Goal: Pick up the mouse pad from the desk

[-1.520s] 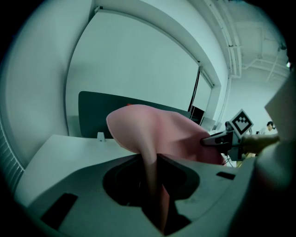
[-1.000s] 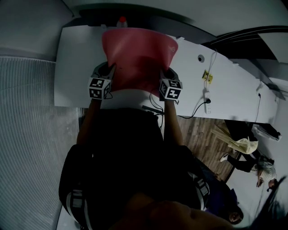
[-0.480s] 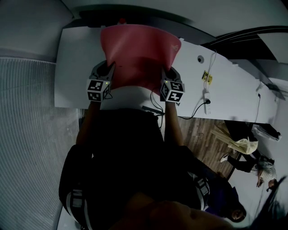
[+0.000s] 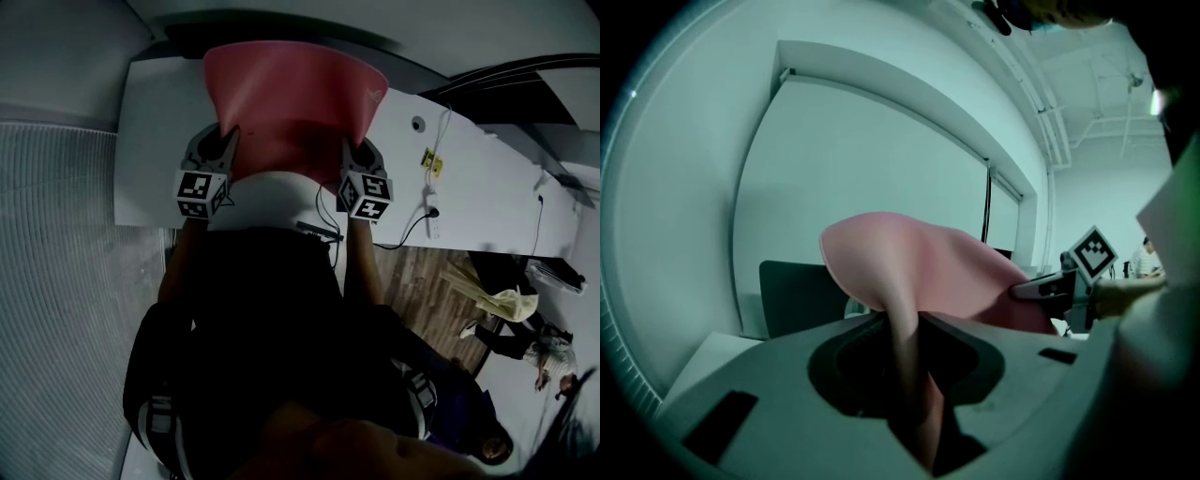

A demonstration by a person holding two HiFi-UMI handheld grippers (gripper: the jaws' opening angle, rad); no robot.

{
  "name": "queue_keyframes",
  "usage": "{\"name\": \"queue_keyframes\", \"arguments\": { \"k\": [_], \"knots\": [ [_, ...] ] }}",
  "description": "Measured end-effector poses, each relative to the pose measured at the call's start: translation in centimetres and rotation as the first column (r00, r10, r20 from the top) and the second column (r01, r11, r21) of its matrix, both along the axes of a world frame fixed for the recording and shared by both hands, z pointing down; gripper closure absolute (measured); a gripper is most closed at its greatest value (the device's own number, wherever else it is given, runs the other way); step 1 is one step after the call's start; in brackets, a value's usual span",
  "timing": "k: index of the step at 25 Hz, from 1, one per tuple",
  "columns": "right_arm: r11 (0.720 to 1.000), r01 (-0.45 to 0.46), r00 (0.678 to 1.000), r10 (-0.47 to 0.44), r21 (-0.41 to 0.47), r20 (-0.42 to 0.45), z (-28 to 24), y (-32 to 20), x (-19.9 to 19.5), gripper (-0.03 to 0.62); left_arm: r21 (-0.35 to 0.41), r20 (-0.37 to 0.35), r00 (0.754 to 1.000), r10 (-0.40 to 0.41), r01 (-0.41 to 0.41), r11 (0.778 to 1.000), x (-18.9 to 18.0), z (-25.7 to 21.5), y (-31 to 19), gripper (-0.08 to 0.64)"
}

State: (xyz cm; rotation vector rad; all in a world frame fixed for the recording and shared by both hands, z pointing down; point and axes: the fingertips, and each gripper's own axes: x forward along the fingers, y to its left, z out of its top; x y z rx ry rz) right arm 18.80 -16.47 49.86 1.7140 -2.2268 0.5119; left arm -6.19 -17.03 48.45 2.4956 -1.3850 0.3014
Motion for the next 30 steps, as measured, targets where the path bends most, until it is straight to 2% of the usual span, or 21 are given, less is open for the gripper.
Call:
{"name": "queue_keyframes", "arguments": {
  "k": [20, 30],
  "knots": [
    [0.990, -0.013, 0.999, 0.008, 0.143, 0.031, -6.0, 0.9, -0.1, 0.526, 0.157, -0.065, 0.997, -0.030, 0.040, 0.987, -0.1, -6.1, 1.1, 0.477],
    [0.986, -0.018, 0.999, 0.012, 0.166, 0.038, -6.8, 1.3, -0.3, 0.528, 0.171, -0.077, 0.997, -0.024, 0.037, 0.985, -0.3, -6.5, 1.3, 0.479]
  ]
}}
